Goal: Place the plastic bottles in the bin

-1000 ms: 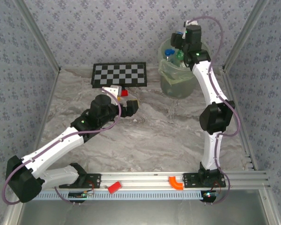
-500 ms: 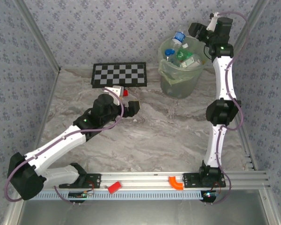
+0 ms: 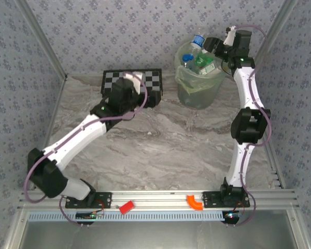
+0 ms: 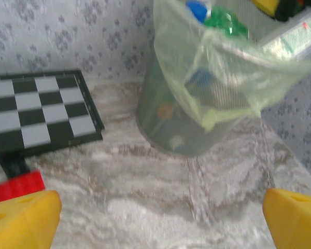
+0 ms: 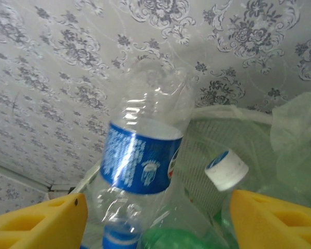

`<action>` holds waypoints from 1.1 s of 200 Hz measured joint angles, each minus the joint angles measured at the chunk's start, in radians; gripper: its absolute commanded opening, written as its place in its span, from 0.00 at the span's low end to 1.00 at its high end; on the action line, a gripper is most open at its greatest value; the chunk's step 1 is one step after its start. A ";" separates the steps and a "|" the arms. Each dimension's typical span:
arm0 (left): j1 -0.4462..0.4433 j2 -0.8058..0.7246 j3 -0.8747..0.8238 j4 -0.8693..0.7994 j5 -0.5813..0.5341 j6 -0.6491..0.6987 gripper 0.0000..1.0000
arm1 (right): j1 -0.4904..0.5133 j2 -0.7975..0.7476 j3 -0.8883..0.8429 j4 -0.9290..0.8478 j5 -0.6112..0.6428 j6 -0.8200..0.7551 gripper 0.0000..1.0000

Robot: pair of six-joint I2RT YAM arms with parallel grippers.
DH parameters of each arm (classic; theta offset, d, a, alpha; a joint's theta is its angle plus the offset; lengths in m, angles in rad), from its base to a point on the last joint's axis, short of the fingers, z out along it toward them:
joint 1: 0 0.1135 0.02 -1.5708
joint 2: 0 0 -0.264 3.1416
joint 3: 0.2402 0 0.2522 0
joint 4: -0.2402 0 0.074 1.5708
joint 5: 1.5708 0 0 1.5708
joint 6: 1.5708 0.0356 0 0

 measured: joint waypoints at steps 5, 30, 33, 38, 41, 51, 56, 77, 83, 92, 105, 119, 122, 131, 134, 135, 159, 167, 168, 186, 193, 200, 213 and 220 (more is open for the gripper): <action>0.009 0.032 0.049 -0.012 0.006 0.009 0.98 | 0.000 -0.028 -0.030 0.011 0.003 0.001 0.77; 0.030 0.118 0.170 -0.011 0.020 0.041 0.97 | 0.000 -0.126 -0.085 0.044 0.013 -0.001 0.79; 0.030 0.118 0.170 -0.014 0.022 0.043 0.97 | 0.000 -0.132 -0.085 0.051 0.013 -0.001 0.80; 0.033 0.154 0.210 -0.071 0.029 0.058 0.96 | 0.004 -0.166 -0.119 0.087 0.029 -0.003 0.82; 0.034 0.179 0.259 -0.121 0.036 0.065 0.96 | 0.005 -0.187 -0.151 0.104 0.040 -0.010 0.84; 0.035 0.304 0.483 -0.170 0.054 0.087 0.94 | 0.011 -0.288 -0.264 0.099 0.064 -0.011 0.95; 0.035 0.378 0.598 -0.169 0.064 0.098 0.93 | 0.014 -0.329 -0.306 0.098 0.077 -0.013 0.98; 0.040 0.630 0.993 -0.238 0.106 0.134 0.92 | 0.029 -0.481 -0.432 0.119 0.126 -0.032 1.00; 0.042 0.706 1.122 -0.280 0.119 0.143 0.92 | 0.034 -0.522 -0.463 0.126 0.137 -0.036 1.00; 0.044 0.817 1.313 -0.329 0.137 0.152 0.92 | 0.040 -0.573 -0.500 0.135 0.150 -0.039 1.00; 0.046 0.949 1.528 -0.370 0.159 0.163 0.92 | 0.047 -0.635 -0.541 0.141 0.171 -0.040 1.00; 0.046 1.021 1.624 -0.388 0.181 0.173 0.92 | 0.055 -0.681 -0.573 0.144 0.189 -0.041 1.00; 0.046 1.025 1.624 -0.387 0.185 0.175 0.92 | 0.056 -0.688 -0.578 0.143 0.191 -0.042 1.00; 0.046 1.027 1.597 -0.382 0.196 0.179 0.92 | 0.062 -0.711 -0.599 0.145 0.202 -0.043 1.00; 0.046 1.025 1.580 -0.374 0.199 0.180 0.92 | 0.064 -0.717 -0.606 0.145 0.206 -0.043 1.00; 0.046 1.025 1.578 -0.372 0.199 0.180 0.92 | 0.064 -0.718 -0.608 0.145 0.207 -0.043 1.00; 0.046 1.004 1.448 -0.305 0.215 0.186 0.93 | 0.084 -0.745 -0.637 0.135 0.231 -0.062 1.00; 0.046 1.004 1.431 -0.303 0.219 0.185 0.94 | 0.089 -0.745 -0.637 0.133 0.239 -0.068 1.00; 0.046 1.004 1.428 -0.304 0.219 0.185 0.94 | 0.090 -0.745 -0.637 0.133 0.240 -0.068 1.00; 0.046 1.003 1.425 -0.328 0.229 0.185 0.96 | 0.093 -0.741 -0.635 0.126 0.260 -0.084 1.00; 0.046 0.998 1.425 -0.331 0.235 0.185 1.00 | 0.091 -0.732 -0.625 0.119 0.264 -0.089 1.00; 0.046 0.992 1.425 -0.340 0.242 0.183 1.00 | 0.087 -0.715 -0.604 0.111 0.262 -0.095 1.00; 0.046 0.976 1.420 -0.363 0.253 0.178 1.00 | 0.080 -0.658 -0.539 0.088 0.263 -0.104 1.00; 0.046 0.962 1.408 -0.372 0.260 0.178 1.00 | 0.075 -0.622 -0.500 0.076 0.259 -0.108 1.00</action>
